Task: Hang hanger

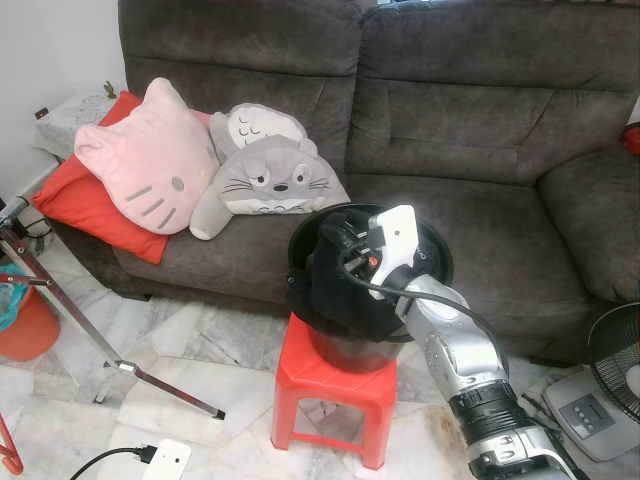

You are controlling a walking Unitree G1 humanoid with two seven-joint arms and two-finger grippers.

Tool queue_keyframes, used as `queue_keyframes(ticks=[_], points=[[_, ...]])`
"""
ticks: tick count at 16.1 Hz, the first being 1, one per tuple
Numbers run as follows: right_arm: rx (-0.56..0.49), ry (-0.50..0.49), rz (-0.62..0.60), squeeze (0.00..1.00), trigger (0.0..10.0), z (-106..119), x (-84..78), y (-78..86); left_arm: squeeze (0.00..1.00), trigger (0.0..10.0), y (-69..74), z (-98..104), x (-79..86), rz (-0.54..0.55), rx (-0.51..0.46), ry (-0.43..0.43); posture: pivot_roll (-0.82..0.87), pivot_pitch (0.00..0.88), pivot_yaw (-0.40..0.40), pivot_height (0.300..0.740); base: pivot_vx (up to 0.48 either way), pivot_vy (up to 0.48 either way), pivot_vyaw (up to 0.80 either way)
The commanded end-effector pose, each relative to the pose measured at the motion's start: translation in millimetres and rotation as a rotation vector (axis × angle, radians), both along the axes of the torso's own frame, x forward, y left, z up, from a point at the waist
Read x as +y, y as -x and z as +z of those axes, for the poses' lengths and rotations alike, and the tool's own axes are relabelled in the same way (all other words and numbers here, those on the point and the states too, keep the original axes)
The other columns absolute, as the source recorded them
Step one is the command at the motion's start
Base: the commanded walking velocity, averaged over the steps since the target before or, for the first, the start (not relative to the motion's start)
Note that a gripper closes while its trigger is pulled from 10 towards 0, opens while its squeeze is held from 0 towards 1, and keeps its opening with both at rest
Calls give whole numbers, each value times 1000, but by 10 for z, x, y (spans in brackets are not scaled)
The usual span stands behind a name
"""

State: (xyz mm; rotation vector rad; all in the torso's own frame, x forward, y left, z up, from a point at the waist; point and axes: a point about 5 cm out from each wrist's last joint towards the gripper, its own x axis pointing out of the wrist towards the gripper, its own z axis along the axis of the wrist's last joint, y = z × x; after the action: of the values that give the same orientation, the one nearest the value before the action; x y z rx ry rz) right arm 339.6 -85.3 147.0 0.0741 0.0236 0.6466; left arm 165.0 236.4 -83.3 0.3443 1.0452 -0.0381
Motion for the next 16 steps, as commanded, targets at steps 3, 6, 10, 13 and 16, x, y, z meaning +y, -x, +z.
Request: queue_keyframes(ticks=[3,6,10,13,16], points=[[-19,5,12,0,0,32,16,11,0,10000,29,-11,12,-1,16,3,-118,0,14,740,0,0,0],[-19,5,12,0,0,32,16,11,0,10000,29,-11,12,-1,16,3,-118,0,14,740,0,0,0],[-19,5,12,0,0,32,16,11,0,10000,29,-11,12,-1,16,3,-118,0,14,740,0,0,0],[-39,201,41,1000,10000,-53,48,-16,0,10000,36,-12,18,-7,21,2,-117,0,20,740,0,0,0],[-21,209,9,1000,10000,-70,13,-42,0,10000,38,-12,18,-7,22,3,-117,0,19,740,0,0,0]])
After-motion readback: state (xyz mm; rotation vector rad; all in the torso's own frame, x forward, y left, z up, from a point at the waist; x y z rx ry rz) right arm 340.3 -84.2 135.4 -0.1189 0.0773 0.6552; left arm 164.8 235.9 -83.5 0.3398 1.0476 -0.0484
